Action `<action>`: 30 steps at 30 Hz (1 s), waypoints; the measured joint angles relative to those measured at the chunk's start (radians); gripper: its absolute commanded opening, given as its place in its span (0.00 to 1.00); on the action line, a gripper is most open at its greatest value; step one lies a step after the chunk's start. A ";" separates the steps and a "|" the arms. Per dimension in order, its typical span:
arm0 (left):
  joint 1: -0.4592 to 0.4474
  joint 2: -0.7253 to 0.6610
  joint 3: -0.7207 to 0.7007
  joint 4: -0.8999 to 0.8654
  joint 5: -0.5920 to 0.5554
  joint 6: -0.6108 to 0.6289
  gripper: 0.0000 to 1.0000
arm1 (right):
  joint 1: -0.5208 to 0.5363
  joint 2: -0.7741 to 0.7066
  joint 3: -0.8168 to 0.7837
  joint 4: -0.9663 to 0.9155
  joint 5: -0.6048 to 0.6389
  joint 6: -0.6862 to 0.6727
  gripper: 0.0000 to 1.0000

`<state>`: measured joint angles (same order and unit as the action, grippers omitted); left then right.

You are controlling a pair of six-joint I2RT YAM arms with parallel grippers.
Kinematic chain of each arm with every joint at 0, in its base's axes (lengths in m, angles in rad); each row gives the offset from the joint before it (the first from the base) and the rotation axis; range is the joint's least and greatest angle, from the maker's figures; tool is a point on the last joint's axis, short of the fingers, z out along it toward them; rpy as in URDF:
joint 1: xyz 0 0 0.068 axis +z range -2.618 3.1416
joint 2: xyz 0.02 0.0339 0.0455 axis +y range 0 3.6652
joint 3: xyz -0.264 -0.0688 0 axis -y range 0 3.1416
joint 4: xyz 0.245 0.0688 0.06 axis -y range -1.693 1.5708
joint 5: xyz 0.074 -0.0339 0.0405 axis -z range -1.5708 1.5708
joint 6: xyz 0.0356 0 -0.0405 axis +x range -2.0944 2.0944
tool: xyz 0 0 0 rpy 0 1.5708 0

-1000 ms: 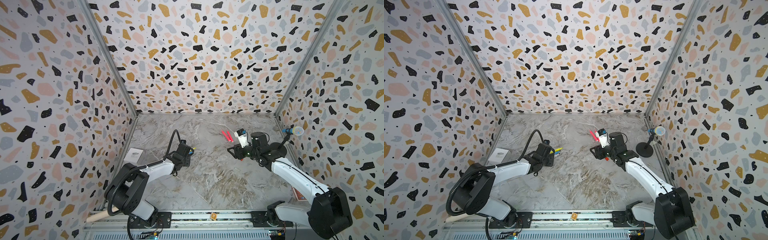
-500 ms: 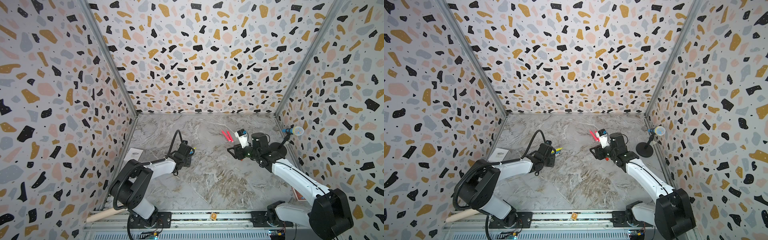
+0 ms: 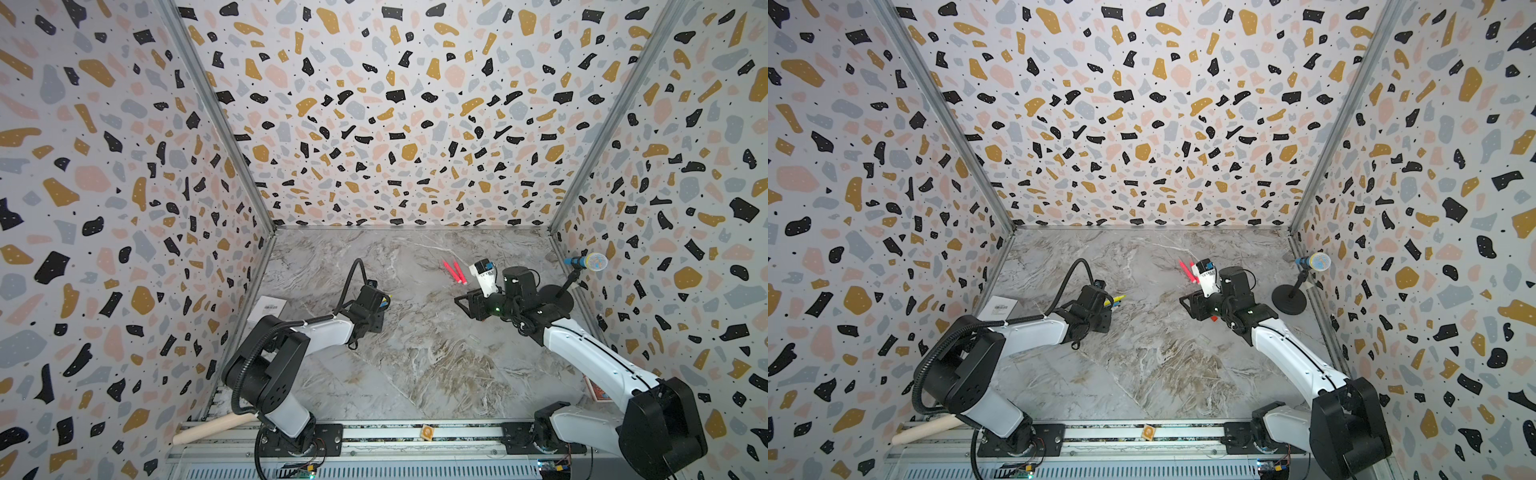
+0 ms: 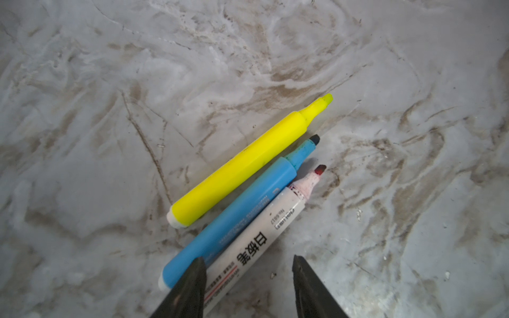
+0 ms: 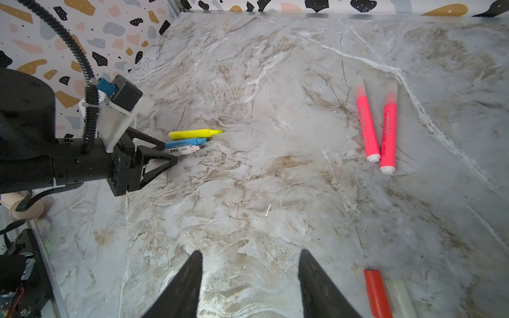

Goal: Insert pens into pen caps
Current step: Pick up a pen from the center of the table.

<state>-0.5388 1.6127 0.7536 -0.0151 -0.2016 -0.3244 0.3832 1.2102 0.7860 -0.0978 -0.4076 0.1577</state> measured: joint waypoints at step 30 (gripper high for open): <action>-0.136 0.040 0.022 -0.047 0.032 0.007 0.10 | -0.040 -0.048 -0.015 0.002 0.005 0.026 0.56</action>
<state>-0.6750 1.6524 0.7757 -0.0616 -0.1692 -0.3176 0.3431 1.1622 0.7712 -0.0959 -0.4026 0.1841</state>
